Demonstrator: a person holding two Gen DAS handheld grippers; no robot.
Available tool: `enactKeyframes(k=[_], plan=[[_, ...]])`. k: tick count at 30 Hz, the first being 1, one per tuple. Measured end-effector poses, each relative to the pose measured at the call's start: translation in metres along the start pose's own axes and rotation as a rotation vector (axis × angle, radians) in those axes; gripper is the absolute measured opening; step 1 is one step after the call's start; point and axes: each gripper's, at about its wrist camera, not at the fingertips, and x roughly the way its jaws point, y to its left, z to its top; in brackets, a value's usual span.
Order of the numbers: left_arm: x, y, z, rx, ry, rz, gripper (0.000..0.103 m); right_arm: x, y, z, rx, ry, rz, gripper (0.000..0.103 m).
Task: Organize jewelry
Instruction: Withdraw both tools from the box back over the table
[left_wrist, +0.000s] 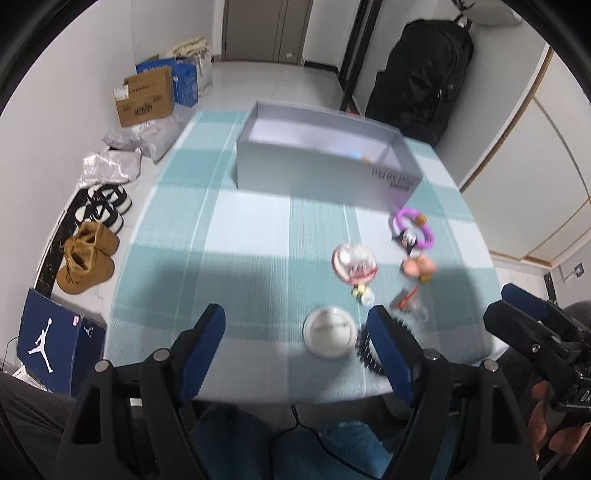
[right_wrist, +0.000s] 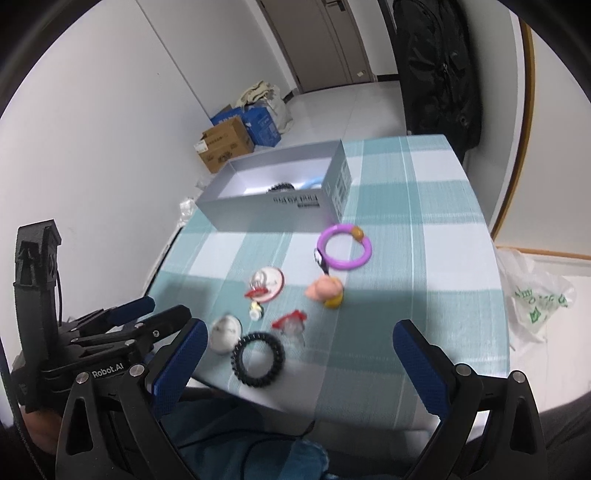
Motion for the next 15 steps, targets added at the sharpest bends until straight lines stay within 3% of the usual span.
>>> enactKeyframes(k=[8,15], plan=[[0.012,-0.003,-0.009,0.027,0.090,-0.031,0.076,0.003,-0.005,-0.006,0.010,0.025,-0.062,0.101],[0.019,-0.012,-0.013,0.099,0.119,0.029,0.075,0.004,-0.011,-0.005,0.041,0.038,-0.058,0.101]])
